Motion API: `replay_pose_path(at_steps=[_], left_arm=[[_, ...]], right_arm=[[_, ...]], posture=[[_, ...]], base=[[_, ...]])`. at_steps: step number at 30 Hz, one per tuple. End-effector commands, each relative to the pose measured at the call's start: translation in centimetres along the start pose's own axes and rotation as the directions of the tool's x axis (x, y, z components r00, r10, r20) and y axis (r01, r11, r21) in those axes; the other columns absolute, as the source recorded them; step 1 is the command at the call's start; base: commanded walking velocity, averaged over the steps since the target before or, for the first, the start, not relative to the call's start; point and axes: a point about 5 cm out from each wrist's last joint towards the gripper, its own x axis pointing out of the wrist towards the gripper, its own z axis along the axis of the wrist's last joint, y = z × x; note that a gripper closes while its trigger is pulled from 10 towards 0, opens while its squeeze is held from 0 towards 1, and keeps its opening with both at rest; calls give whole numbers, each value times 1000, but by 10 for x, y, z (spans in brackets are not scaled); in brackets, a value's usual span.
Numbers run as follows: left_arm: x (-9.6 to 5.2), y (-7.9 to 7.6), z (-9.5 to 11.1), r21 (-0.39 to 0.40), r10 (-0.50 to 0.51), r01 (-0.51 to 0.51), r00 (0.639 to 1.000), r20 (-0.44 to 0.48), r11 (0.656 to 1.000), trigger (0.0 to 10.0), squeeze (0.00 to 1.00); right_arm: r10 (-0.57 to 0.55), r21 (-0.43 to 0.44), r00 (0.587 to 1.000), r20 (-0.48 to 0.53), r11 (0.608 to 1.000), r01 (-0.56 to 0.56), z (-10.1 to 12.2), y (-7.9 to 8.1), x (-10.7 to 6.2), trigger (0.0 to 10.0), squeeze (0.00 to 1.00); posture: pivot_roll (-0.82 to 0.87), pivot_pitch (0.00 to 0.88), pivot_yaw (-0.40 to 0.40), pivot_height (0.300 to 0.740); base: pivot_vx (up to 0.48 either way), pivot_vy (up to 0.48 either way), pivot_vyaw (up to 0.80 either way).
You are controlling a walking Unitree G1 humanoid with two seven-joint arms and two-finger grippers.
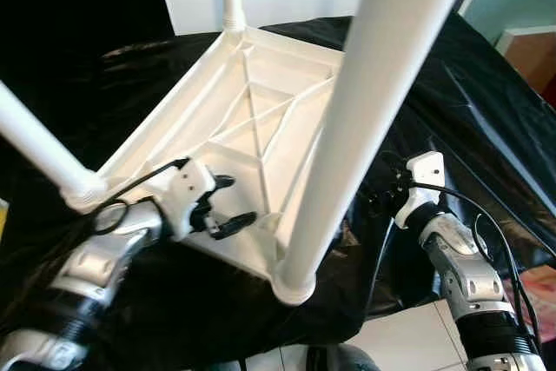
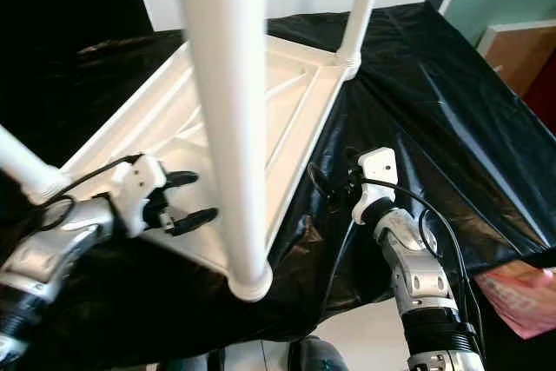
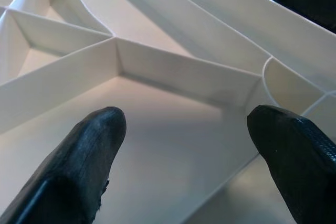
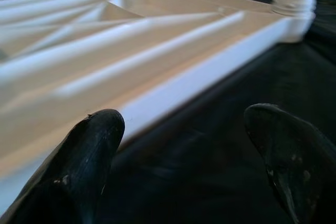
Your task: Building children table
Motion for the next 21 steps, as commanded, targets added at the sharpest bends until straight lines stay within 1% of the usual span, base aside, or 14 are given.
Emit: replay_pose_path(at_steps=[1,5,6,9,11,13,14,16,18,21], left_arm=[[-9,-10,-7,-24,-117,116,992,-42,993,10000,0],[-15,-9,-9,-23,-140,139,987,-77,990,10000,0],[-17,-5,-8,-20,-134,133,988,-81,991,10000,0],[-17,-5,-8,-20,-134,133,988,-81,991,10000,0],[-23,-1,-8,-18,-133,132,986,-96,991,10000,0],[-29,2,-9,-21,-142,141,983,-117,990,10000,0],[-29,2,-9,-21,-142,141,983,-117,990,10000,0],[-35,4,-7,-23,-146,145,981,-127,989,10000,0],[-37,4,-7,-23,-153,152,979,-134,988,10000,0],[-37,-3,-9,-28,-197,195,968,-154,980,10000,0]], right_arm=[[1,2,1000,-20,1000,0,-3,-1,-2,10000,0],[-3,1,1000,-20,1000,3,-3,-2,-1,10000,0],[-4,2,1000,-18,1000,4,-2,-2,-1,10000,0],[-4,2,1000,-18,1000,4,-2,-2,-1,10000,0],[-6,1,1000,-16,1000,6,-2,-2,0,10000,0],[-9,-1,1000,-15,1000,9,-2,-3,0,10000,0],[-9,-1,1000,-15,1000,9,-2,-3,0,10000,0],[-12,-5,1000,-14,1000,12,-1,-4,-1,10000,0],[-13,-6,1000,-14,1000,12,-1,-5,-1,10000,0],[-11,-9,1000,-14,1000,11,-1,-5,-1,10000,0]], posture=[[40,164,-47,740],[40,165,-48,740],[39,166,-49,740],[39,166,-49,740],[34,164,-47,740],[33,164,-46,740],[33,164,-46,740],[32,163,-45,740],[32,162,-47,740],[30,161,-47,740]], base=[[0,0,0],[0,0,0],[0,0,0],[0,0,0],[0,0,0],[0,0,0],[0,0,0],[0,0,0],[0,0,0],[0,0,0]])
